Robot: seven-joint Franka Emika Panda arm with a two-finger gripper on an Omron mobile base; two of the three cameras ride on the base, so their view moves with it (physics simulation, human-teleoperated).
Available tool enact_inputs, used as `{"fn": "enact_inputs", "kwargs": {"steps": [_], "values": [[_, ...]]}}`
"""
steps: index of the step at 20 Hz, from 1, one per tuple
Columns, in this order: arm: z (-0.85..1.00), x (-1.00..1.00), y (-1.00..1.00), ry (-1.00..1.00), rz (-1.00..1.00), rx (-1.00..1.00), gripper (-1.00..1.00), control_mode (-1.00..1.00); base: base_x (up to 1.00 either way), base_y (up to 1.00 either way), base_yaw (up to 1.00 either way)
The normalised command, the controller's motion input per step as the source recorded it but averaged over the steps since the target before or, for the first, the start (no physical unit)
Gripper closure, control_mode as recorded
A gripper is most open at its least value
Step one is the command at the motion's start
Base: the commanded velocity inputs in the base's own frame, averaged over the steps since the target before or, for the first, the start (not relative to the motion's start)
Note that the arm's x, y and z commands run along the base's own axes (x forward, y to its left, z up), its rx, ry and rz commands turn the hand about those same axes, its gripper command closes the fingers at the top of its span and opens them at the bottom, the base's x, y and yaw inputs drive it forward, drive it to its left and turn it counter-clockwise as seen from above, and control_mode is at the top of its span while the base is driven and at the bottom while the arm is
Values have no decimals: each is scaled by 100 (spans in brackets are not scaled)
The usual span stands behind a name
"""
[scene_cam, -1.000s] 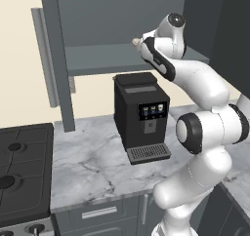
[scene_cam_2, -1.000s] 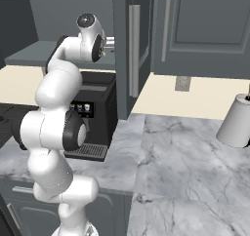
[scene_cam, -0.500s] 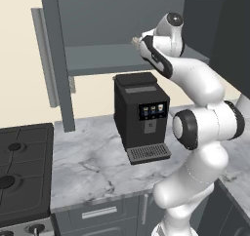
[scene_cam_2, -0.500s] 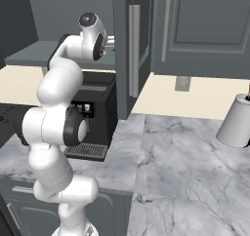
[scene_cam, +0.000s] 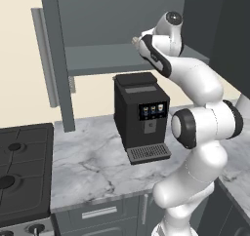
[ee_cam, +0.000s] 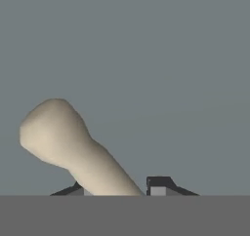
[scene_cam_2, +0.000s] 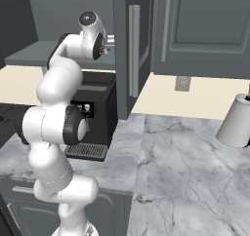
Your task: Locate and retrieve the spray and dish brush from the cabinet. Place them next to the sink.
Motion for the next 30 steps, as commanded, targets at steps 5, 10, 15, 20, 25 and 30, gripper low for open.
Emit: {"fn": "enact_inputs", "kwargs": {"steps": [5, 10, 15, 20, 25, 30], "values": [[4, -17, 15, 0, -9, 0, 100, -100, 0, 0, 0], [4, -27, 13, -1, -20, 0, 100, -100, 0, 0, 0], [11, -31, 12, -5, -20, 0, 100, -100, 0, 0, 0], [25, -43, 10, -9, -14, 0, 100, -100, 0, 0, 0], [15, -56, 2, -3, -12, 0, 100, -100, 0, 0, 0], [14, -76, 1, -4, -8, 0, 100, -100, 0, 0, 0]]}}
